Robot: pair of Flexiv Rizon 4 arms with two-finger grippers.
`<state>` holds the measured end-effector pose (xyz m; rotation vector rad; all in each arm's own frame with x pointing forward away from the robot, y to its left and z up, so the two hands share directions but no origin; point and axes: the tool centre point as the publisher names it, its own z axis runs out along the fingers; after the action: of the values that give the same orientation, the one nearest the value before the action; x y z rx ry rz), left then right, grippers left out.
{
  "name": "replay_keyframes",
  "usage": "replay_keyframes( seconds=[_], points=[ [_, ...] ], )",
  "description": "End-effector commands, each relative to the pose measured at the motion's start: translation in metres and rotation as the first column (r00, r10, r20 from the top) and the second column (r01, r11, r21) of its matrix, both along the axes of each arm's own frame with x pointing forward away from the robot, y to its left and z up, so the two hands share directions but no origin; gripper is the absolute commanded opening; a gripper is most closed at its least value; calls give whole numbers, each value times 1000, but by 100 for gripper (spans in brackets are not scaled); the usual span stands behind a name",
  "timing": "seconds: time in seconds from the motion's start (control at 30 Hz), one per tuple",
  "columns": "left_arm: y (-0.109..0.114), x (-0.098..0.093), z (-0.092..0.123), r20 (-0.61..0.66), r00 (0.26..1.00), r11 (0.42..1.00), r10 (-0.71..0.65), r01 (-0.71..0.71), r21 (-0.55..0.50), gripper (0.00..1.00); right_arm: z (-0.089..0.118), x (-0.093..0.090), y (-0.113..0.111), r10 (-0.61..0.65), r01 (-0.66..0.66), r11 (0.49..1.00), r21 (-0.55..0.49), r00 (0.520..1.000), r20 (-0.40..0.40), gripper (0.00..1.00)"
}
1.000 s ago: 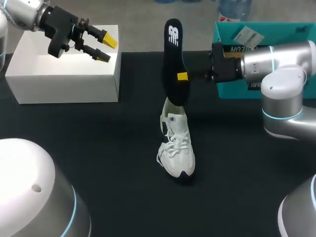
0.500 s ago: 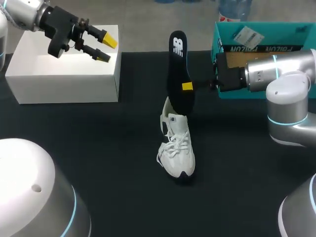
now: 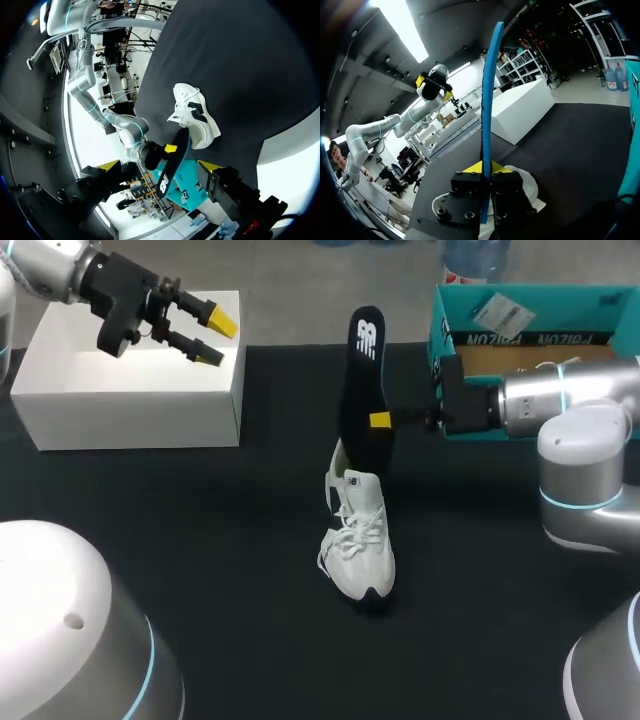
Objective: Take the shoe out of the shoebox, open the shoe tongue, remove and reinsert the insole, then place the shoe into the shoebox
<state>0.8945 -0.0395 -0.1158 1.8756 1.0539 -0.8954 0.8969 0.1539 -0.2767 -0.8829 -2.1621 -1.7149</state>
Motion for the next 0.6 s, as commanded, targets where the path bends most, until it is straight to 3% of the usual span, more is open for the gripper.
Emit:
replay_keyframes(
  seconds=[0.03, 0.33, 0.6],
  points=[
    [0, 0, 0, 1, 1000, 1000, -1, 1, 5, 100, 11, 6, 0, 4, -4, 1000, -9, 1000, 24, 0],
    [0, 0, 0, 1, 1000, 1000, -1, 1, 5, 100, 20, 25, 4, 33, -32, 999, -24, 998, 61, 0],
    [0, 0, 0, 1, 1000, 1000, -1, 1, 5, 100, 0, 7, 1, 30, -30, 999, -31, 1000, -11, 0]
  ],
)
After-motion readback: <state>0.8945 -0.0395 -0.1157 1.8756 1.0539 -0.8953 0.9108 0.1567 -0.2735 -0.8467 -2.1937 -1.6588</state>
